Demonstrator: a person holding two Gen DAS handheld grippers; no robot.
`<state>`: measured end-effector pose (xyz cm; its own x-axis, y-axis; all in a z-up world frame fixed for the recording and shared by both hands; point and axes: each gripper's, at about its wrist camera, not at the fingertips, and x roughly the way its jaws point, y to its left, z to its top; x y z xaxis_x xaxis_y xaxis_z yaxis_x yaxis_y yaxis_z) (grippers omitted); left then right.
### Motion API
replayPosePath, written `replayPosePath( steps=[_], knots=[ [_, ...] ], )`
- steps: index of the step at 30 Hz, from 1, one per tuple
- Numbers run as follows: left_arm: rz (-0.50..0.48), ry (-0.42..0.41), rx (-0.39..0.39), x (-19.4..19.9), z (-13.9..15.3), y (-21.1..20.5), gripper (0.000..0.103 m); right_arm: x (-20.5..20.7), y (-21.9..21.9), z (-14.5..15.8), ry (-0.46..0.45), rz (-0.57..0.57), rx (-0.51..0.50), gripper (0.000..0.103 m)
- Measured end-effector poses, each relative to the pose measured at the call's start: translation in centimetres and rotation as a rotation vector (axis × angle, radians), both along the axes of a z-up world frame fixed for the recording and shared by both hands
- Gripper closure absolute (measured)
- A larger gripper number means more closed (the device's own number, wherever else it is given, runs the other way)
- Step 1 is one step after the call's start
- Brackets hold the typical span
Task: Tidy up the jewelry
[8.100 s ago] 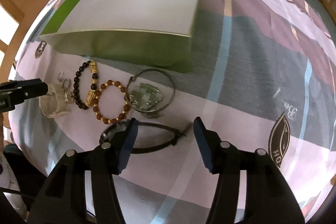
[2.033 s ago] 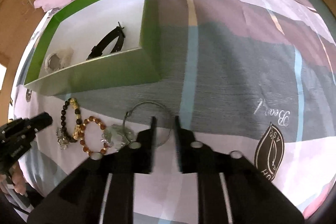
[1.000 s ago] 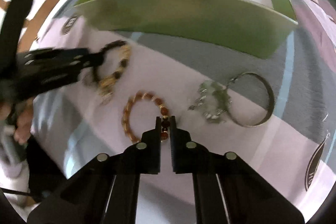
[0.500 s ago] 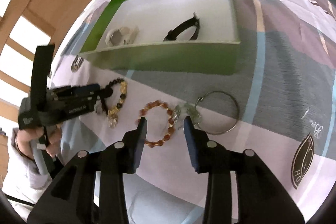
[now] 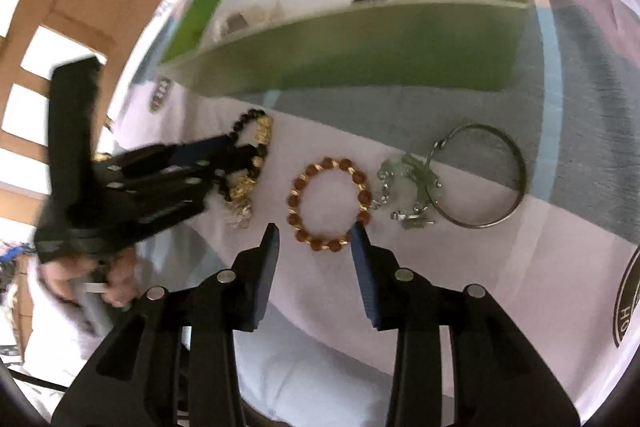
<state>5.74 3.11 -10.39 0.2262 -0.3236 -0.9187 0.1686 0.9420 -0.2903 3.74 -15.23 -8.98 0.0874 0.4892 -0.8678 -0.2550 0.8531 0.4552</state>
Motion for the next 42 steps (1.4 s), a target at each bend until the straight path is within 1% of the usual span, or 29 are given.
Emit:
replayPosePath(
  steps=[1,2,4,5,6,8,10,14,16,18,20,21,22,23,24,26,28,30,31,32,33,35,37,40,42],
  knots=[
    [0.013,0.0,-0.01,0.1,0.2,0.3,0.073,0.0,0.1,-0.3,0.005,-0.003,-0.015,0.065],
    [0.027,-0.013,0.009,0.1,0.5,0.5,0.073,0.1,0.2,-0.4,0.007,-0.009,-0.021,0.065],
    [0.052,-0.064,0.084,-0.1,1.1,0.7,0.073,0.2,-0.1,-0.3,-0.007,-0.027,-0.051,0.065],
    [0.054,-0.067,0.101,0.0,1.0,0.7,0.072,0.1,-0.2,-0.1,-0.024,-0.03,-0.075,0.065],
    [0.054,-0.061,0.1,-0.1,0.9,0.8,0.071,0.1,-0.2,0.0,-0.033,-0.029,-0.088,0.065],
    [0.039,-0.05,0.104,-0.2,0.6,0.3,0.067,0.0,-0.1,-0.2,-0.031,-0.023,-0.101,0.065],
    [0.017,-0.059,0.13,-0.3,0.5,0.3,0.062,-0.1,0.2,-0.5,-0.035,-0.015,-0.118,0.065],
    [-0.022,-0.077,0.204,-0.5,0.1,-1.2,0.06,-0.4,1.5,-0.8,-0.094,0.013,-0.185,0.065],
    [-0.006,-0.079,0.241,-0.5,0.1,-1.0,0.076,-0.6,2.2,-0.9,-0.116,0.025,-0.214,0.065],
    [0.02,-0.074,0.264,-0.3,0.3,-0.3,0.084,-0.9,2.6,-0.8,-0.135,0.049,-0.242,0.066],
    [0.039,-0.064,0.264,0.0,0.4,0.4,0.085,-1.0,2.7,-0.7,-0.141,0.062,-0.278,0.085],
    [0.051,-0.057,0.262,0.1,0.6,0.9,0.085,-1.0,2.6,-0.8,-0.133,0.069,-0.286,0.087],
    [0.062,-0.056,0.255,0.1,0.8,1.4,0.085,-0.9,2.3,-0.7,-0.12,0.077,-0.272,0.089],
    [0.071,-0.058,0.245,0.2,1.0,1.7,0.085,-0.9,2.0,-0.4,-0.103,0.092,-0.225,0.09],
    [0.078,-0.066,0.235,0.2,1.4,2.0,0.085,-0.9,1.7,0.2,-0.104,0.102,-0.182,0.09],
    [0.087,-0.079,0.224,0.1,1.9,2.4,0.085,-0.8,0.8,1.8,-0.143,0.082,-0.096,0.09],
    [0.078,-0.074,0.218,-0.3,2.0,2.7,0.079,-0.4,-0.3,2.6,-0.16,0.039,-0.062,0.09],
    [0.064,-0.065,0.217,-0.3,1.6,2.4,0.068,0.0,-0.9,2.4,-0.151,0.003,-0.071,0.079],
    [0.053,-0.057,0.208,-0.3,1.4,2.2,0.066,0.1,-0.8,2.0,-0.137,-0.006,-0.069,0.063],
    [0.048,-0.049,0.199,-0.1,1.1,2.1,0.066,0.1,-0.8,1.5,-0.116,-0.008,-0.062,0.055],
    [0.049,-0.038,0.188,0.0,0.8,2.0,0.065,0.0,-0.8,1.2,-0.105,-0.002,-0.058,0.055],
    [0.048,-0.038,0.196,0.0,0.6,1.7,0.064,-0.3,0.0,0.8,-0.091,0.021,-0.048,0.055],
    [0.036,-0.045,0.206,0.2,0.4,1.2,0.059,-0.5,0.8,0.7,-0.097,0.044,-0.049,0.055],
    [0.028,-0.048,0.217,0.6,0.0,0.5,0.056,-0.9,2.5,0.7,-0.121,0.085,-0.087,0.055],
    [0.023,-0.048,0.212,1.0,-0.2,0.1,0.051,-0.8,2.8,0.2,-0.127,0.086,-0.144,0.055]
  ],
)
